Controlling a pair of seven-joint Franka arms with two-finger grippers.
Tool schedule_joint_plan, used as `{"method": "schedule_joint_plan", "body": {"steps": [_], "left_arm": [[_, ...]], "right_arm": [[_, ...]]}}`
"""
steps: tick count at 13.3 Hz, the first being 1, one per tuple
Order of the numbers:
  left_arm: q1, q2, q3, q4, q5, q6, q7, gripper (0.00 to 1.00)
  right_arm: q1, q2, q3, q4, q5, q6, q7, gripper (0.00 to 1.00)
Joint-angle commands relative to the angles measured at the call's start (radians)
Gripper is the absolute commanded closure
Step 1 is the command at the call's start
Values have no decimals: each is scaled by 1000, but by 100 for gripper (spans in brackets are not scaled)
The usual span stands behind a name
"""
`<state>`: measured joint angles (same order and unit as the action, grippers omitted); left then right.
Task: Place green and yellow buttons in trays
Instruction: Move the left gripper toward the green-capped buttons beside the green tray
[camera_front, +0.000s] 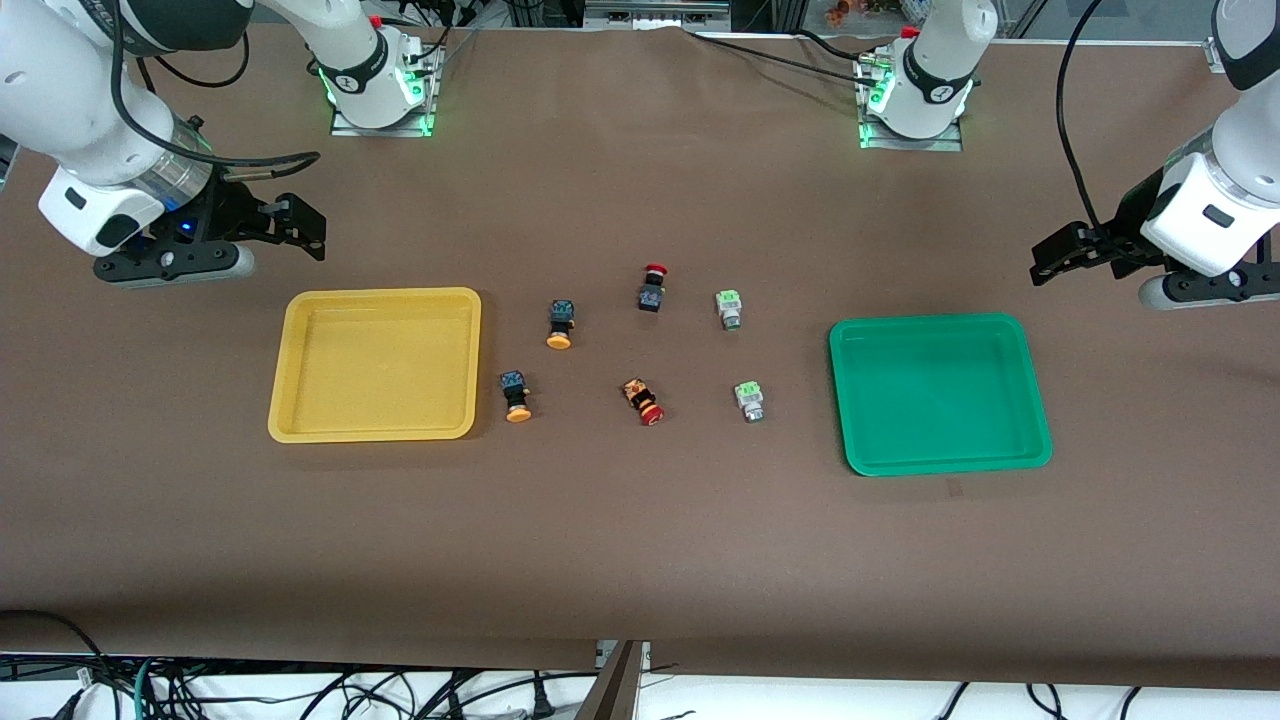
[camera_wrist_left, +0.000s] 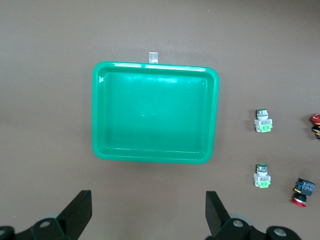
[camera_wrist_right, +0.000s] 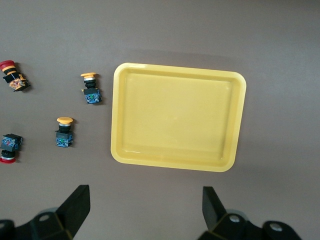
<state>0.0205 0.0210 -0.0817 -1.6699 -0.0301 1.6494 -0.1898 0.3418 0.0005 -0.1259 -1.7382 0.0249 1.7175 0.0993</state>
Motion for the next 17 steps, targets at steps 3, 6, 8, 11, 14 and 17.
{"method": "schedule_joint_plan", "body": {"steps": [3, 6, 8, 11, 14, 17], "left_arm": [[3, 11, -4, 29, 6, -22, 18, 0], [-1, 25, -4, 29, 6, -23, 15, 0], [-1, 42, -29, 27, 6, -45, 16, 0], [-1, 108, -114, 27, 3, -109, 7, 0], [-10, 227, -209, 32, 3, -3, -95, 0], [-100, 354, -214, 32, 6, 194, -212, 0]], "right_arm": [[-10, 4, 8, 25, -14, -15, -12, 0], [-10, 4, 8, 25, -14, -15, -15, 1], [-10, 4, 8, 26, -14, -15, -18, 1], [-10, 4, 8, 26, -14, -15, -18, 1], [-10, 4, 8, 26, -14, -15, -18, 1], [-9, 16, 8, 26, -10, -15, -15, 1]]}}
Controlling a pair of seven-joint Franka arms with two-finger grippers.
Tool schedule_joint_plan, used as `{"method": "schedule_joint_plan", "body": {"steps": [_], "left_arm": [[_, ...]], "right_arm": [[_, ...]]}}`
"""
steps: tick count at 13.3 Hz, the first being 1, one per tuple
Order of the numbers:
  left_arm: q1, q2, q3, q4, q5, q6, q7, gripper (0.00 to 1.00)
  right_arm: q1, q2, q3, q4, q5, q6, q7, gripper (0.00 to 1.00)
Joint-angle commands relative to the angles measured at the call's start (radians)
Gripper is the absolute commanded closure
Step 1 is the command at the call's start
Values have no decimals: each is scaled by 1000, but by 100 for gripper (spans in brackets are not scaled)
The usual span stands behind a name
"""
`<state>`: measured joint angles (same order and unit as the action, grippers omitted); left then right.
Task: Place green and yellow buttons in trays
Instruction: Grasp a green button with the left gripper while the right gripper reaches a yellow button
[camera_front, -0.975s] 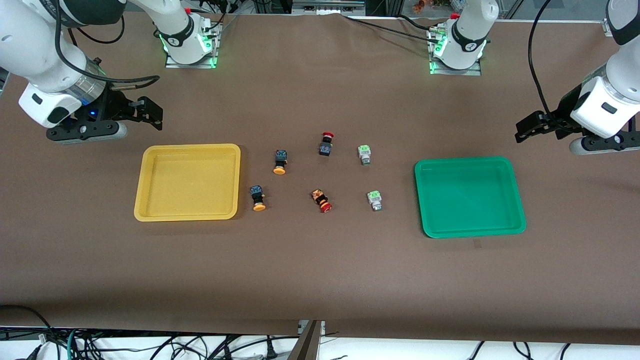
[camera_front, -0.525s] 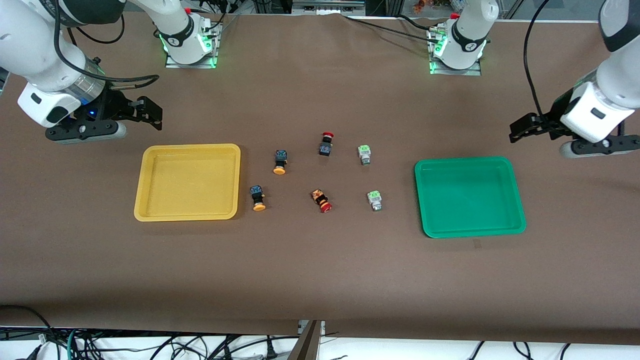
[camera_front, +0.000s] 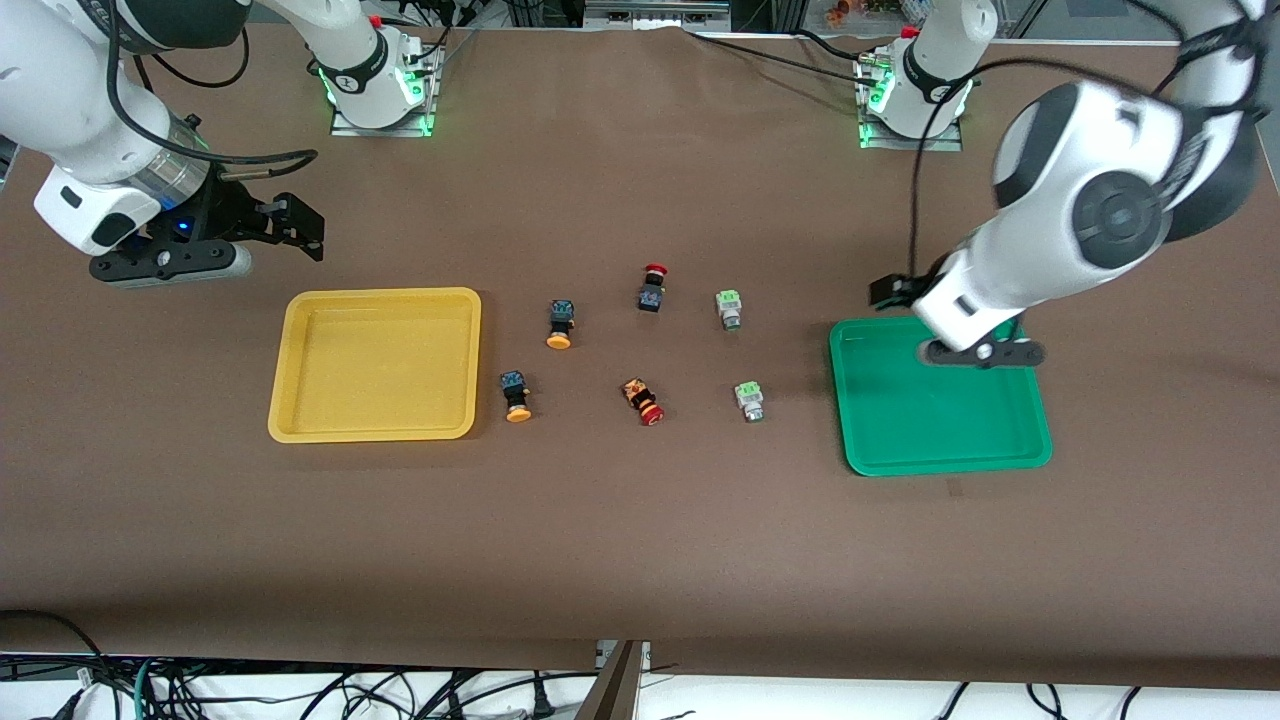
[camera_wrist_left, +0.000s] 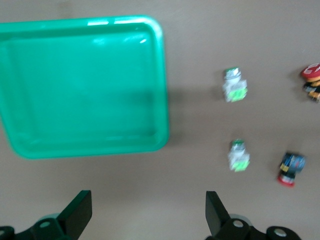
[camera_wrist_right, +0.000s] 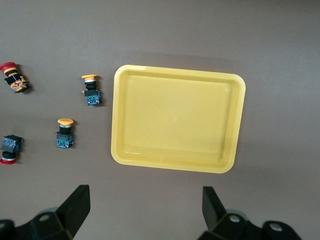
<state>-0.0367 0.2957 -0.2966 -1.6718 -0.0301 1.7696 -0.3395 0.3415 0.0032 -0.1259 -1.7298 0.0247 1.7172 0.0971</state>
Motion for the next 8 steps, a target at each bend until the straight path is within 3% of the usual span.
{"method": "schedule_joint_plan", "body": {"steps": [1, 4, 8], "left_arm": [[-70, 123, 1, 33, 6, 149, -96, 0], [-133, 245, 4, 32, 6, 345, -165, 0], [-218, 373, 14, 27, 73, 480, -204, 0]], "right_arm": [[-7, 14, 9, 18, -9, -13, -11, 1], [-2, 24, 11, 19, -8, -7, -10, 0], [22, 73, 11, 16, 6, 13, -10, 1]]}}
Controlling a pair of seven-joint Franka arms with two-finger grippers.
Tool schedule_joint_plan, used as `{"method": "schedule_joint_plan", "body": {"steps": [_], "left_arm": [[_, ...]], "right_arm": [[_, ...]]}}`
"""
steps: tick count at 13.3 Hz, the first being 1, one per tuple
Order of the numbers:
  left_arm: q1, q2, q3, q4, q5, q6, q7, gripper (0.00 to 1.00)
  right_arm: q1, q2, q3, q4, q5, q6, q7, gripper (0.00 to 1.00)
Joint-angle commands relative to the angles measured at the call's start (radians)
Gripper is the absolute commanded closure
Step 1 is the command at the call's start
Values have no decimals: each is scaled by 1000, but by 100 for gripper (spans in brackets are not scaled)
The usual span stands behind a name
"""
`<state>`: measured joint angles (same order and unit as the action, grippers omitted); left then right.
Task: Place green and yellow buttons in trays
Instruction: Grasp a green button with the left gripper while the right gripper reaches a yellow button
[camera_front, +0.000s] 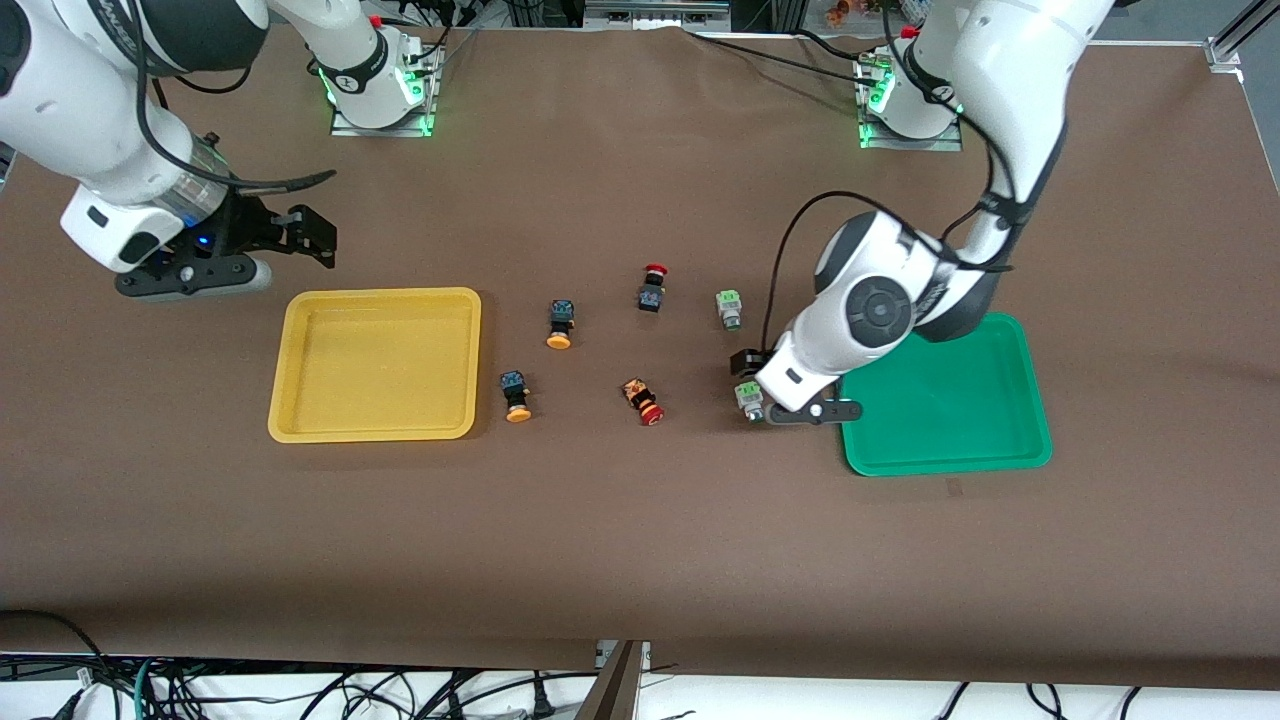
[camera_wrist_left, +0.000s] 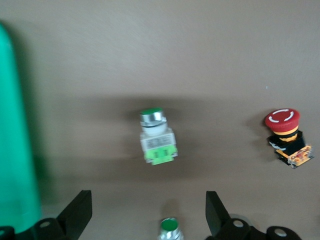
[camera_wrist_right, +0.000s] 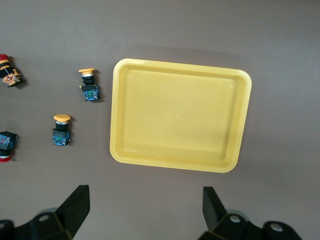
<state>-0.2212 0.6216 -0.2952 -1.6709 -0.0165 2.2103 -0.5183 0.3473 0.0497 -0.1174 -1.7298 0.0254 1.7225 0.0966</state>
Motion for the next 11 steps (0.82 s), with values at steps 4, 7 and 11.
{"method": "schedule_joint_plan", "body": {"steps": [4, 7, 11], "left_arm": [[-40, 110, 11, 26, 211, 126, -54, 0], [-35, 144, 11, 28, 211, 158, -54, 15], [-29, 136, 10, 29, 205, 160, -39, 98]], "right_arm": [[81, 122, 4, 13, 8, 69, 2, 1], [114, 234, 4, 16, 54, 201, 3, 1], [154, 396, 4, 18, 145, 428, 12, 1]]}}
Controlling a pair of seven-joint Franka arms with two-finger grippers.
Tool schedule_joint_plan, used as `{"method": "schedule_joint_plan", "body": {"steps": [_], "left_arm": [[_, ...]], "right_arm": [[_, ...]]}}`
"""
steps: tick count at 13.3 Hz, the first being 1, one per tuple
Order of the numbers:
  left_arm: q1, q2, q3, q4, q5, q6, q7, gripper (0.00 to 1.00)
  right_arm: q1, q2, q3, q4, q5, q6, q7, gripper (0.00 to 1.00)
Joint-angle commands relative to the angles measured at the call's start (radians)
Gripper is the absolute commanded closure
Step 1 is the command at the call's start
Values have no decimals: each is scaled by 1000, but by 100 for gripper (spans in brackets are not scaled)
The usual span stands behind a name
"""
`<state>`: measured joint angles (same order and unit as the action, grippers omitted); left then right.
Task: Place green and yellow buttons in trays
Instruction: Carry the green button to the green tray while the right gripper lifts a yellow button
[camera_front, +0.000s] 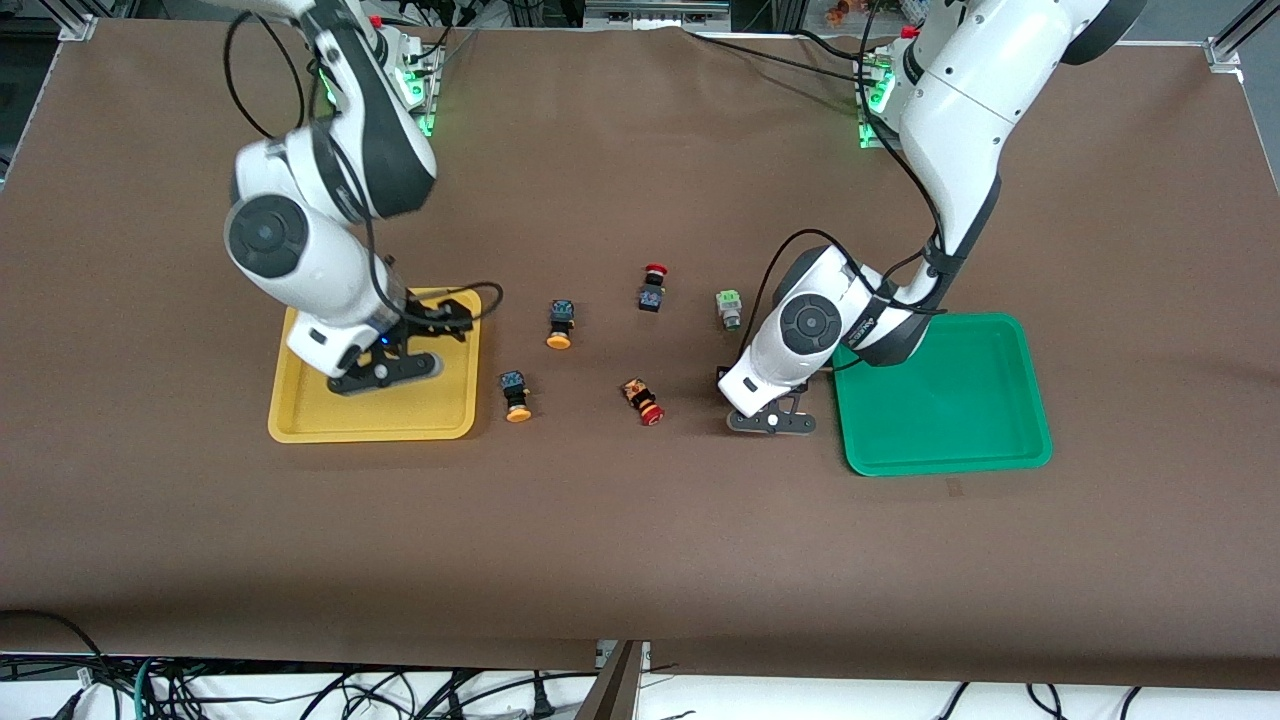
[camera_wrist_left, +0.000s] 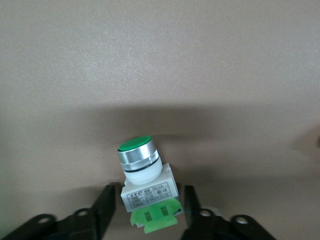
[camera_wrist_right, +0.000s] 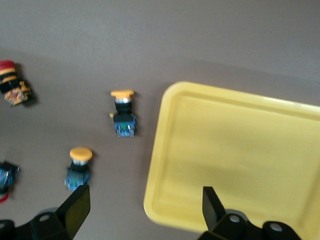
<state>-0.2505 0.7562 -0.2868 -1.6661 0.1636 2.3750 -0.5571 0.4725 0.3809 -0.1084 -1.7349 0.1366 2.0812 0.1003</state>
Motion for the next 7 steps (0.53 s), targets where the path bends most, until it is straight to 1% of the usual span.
{"method": "schedule_joint_plan", "body": {"steps": [1, 2, 3, 5, 7], "left_arm": [[2, -12, 2, 29, 31, -13, -4, 100], [7, -46, 3, 29, 31, -29, -3, 100], [10, -85, 6, 34, 31, -99, -1, 100], [58, -156, 9, 34, 34, -250, 31, 100], [123, -175, 11, 31, 34, -434, 214, 100]], "right_arm": [[49, 105, -5, 23, 50, 133, 18, 1], [66, 140, -5, 23, 54, 189, 41, 1], [81, 174, -5, 23, 54, 232, 53, 1], [92, 232, -5, 23, 55, 311, 55, 1], [107, 266, -4, 20, 58, 344, 58, 2]]}}
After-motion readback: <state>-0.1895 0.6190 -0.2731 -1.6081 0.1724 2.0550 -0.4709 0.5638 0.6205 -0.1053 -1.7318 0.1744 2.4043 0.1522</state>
